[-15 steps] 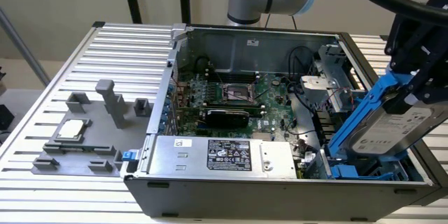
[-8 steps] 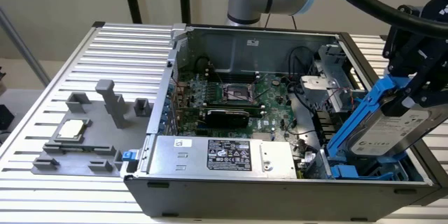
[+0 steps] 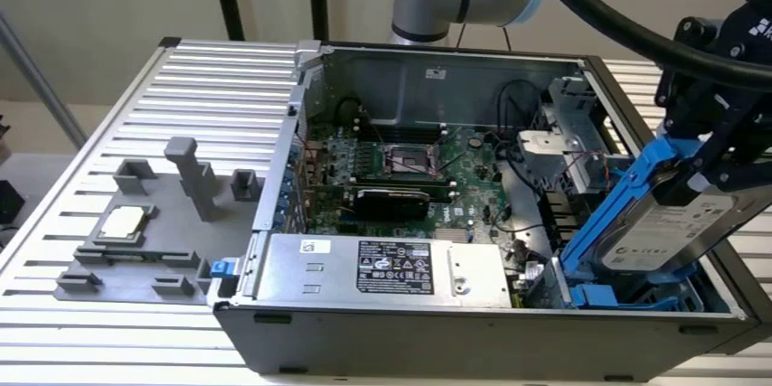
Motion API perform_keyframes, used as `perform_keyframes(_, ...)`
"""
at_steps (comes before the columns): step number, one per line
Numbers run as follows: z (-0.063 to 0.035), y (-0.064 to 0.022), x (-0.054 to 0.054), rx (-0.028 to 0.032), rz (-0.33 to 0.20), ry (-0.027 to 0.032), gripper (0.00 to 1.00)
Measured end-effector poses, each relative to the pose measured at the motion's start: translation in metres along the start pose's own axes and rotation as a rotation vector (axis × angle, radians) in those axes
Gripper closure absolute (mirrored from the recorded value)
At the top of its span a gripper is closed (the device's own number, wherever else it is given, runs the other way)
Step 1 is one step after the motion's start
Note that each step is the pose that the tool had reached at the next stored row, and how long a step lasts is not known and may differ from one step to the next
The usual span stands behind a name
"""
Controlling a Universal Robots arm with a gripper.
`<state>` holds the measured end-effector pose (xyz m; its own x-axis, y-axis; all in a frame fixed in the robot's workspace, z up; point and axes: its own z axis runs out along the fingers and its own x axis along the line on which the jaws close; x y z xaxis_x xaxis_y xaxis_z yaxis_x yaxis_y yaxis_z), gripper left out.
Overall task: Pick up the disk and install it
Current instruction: 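Insert the disk into the insertion slot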
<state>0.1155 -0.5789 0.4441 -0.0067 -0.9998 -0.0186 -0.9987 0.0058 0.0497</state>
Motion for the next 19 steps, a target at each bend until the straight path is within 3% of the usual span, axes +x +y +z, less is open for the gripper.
perform_keyframes(7, 0.0053, -0.0004, 0.0, 0.0, -0.003, 0.0, 1.0)
perform_keyframes(19, 0.0267, -0.0013, 0.001, -0.0002, -0.011, 0.0004, 1.0)
